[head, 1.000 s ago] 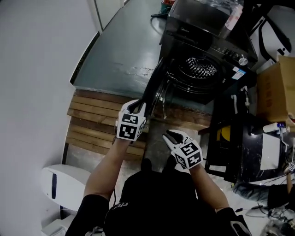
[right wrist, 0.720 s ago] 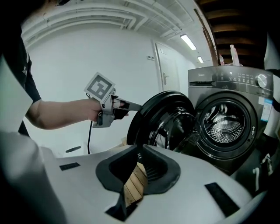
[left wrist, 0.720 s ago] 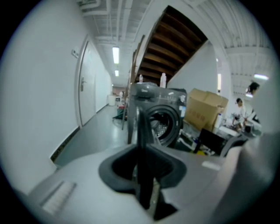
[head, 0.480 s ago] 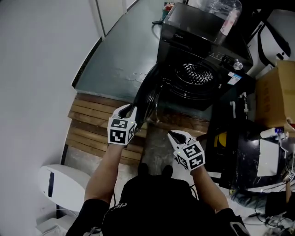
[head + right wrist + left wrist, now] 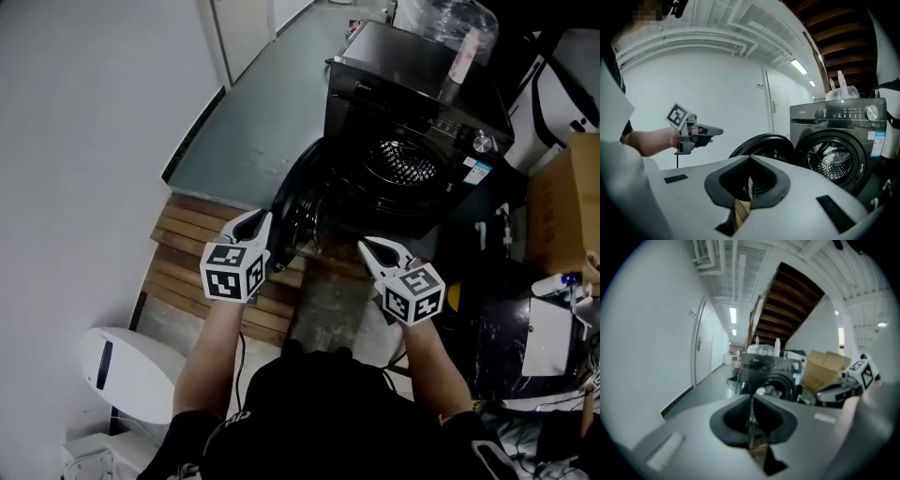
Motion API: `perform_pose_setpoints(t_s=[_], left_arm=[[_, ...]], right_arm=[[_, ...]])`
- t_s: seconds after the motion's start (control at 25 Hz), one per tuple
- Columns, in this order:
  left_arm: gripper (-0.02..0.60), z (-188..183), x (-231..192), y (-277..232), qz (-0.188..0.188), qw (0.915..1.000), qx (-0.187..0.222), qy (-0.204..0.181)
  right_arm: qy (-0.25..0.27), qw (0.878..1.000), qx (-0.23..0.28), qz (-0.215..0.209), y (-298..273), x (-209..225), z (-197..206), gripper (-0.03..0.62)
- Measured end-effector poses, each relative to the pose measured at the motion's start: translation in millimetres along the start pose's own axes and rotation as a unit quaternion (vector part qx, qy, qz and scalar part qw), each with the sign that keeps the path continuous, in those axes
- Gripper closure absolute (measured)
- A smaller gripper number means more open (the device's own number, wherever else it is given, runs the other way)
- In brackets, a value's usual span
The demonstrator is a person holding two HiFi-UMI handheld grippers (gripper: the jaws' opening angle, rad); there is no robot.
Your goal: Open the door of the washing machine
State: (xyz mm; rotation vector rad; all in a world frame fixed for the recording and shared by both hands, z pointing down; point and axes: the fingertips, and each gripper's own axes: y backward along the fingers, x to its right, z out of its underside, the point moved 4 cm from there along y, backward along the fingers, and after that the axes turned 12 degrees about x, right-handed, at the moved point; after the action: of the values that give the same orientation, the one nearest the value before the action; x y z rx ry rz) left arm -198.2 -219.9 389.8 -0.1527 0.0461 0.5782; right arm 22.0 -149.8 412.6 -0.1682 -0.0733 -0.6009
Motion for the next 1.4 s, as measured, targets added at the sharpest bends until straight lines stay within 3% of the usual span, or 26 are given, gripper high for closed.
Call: perform_pose_setpoints(t_s=[0.12,0.32,0.6,0.8,1.4], left_arm=[[0.56,-15,6,12,-0.017,0.9993,0.032,0.002],[0.572,-39,19,20,-0.028,0.9967,0.071,-0.027],[0.574,-72,28,21,-0.024,0.9902,0.136,-0.025],[0.574,-67,30,13,-0.021,0.9913,0.128,-0.02],[0.573,-54,40,7,-0.008,0.9942,0.105,-0.023]], right_arm=[[0.019,0.999,0.039,-0.003,6,5,-29,0.599],[0.062,0.991,0.117,-0.005,30,3,-74,0.599],[0.085,0.974,0.203,0.048,66,14,-110,0.6],[0.1,0.974,0.195,0.062,71,18,-104,0.6],[0.067,0.979,0.182,0.063,63,22,-90,0.602]])
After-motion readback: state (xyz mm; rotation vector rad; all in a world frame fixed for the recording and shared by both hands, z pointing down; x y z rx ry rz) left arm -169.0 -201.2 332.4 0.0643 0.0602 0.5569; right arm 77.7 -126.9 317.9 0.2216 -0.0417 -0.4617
